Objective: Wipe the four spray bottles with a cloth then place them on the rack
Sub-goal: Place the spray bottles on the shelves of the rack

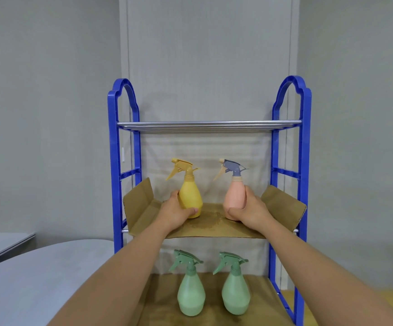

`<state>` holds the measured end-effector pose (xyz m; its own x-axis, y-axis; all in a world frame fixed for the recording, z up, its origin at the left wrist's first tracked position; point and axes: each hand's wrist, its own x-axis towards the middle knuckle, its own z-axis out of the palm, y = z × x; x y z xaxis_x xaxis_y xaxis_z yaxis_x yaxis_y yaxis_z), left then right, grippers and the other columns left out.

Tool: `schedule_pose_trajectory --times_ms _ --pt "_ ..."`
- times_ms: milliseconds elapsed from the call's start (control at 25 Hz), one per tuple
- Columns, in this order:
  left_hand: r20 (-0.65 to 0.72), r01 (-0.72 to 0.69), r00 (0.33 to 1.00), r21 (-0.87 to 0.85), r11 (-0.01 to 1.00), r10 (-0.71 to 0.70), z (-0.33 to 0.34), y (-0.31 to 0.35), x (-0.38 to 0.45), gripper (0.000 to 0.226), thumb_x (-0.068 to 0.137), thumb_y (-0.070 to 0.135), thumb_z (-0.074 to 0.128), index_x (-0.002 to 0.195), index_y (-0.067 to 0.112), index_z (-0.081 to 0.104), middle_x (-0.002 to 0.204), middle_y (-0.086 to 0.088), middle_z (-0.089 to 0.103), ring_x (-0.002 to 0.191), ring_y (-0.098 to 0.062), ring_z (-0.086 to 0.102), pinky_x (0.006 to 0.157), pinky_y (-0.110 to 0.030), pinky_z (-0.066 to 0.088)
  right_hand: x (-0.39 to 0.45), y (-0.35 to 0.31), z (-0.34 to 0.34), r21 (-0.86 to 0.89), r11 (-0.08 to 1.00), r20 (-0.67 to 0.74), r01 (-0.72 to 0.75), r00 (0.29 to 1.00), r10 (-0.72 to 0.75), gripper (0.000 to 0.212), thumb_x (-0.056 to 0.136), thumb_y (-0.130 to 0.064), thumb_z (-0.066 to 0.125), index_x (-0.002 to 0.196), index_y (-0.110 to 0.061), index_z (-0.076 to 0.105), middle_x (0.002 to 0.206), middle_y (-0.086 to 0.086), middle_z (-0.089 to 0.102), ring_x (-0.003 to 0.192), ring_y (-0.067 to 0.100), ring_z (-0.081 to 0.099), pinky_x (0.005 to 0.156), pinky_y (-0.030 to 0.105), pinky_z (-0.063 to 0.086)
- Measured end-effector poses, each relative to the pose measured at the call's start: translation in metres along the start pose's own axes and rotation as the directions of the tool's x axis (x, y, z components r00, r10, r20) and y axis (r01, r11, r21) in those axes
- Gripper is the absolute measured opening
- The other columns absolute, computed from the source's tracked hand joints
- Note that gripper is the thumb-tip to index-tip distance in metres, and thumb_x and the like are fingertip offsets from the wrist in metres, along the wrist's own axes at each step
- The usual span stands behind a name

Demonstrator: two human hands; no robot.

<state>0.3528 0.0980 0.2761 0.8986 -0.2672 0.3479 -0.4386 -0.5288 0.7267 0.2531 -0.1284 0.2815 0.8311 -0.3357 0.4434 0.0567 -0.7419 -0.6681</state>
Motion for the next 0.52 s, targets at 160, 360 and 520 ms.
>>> schedule_pose_trajectory --times_ms 160,360,520 --pt "0.041 0.021 0.999 0.005 1.0 -0.021 -0.0006 0.0006 0.0048 0.094 0.083 0.045 0.08 0.156 0.019 0.027 0.146 -0.009 0.051 0.131 -0.032 0.05 0.106 -0.044 0.046 0.0029 -0.0011 -0.0053 -0.026 1.0 0.036 -0.005 0.999 0.006 0.073 0.069 -0.038 0.076 0.13 -0.025 0.038 0.114 0.002 0.054 0.099 0.02 0.055 0.078 0.035 0.051" --pt "0.046 0.025 0.999 0.032 0.999 -0.027 0.0 0.0016 0.007 0.093 0.084 0.045 0.08 0.156 0.018 0.027 0.145 -0.009 0.051 0.13 -0.032 0.051 0.105 -0.042 0.047 0.0055 -0.0034 -0.0049 -0.047 0.999 0.039 0.014 0.999 -0.012 0.071 0.072 -0.031 0.077 0.131 -0.021 0.037 0.114 0.004 0.055 0.099 0.021 0.055 0.081 0.038 0.053" --pt "0.053 0.015 0.998 0.044 0.999 -0.018 -0.0002 0.0019 0.0076 0.093 0.084 0.044 0.08 0.155 0.016 0.027 0.144 -0.009 0.053 0.129 -0.031 0.052 0.103 -0.041 0.047 0.0045 -0.0047 -0.0065 -0.06 0.998 0.054 0.023 0.998 -0.02 0.074 0.073 -0.032 0.077 0.133 -0.021 0.035 0.115 0.003 0.055 0.101 0.022 0.055 0.084 0.041 0.053"
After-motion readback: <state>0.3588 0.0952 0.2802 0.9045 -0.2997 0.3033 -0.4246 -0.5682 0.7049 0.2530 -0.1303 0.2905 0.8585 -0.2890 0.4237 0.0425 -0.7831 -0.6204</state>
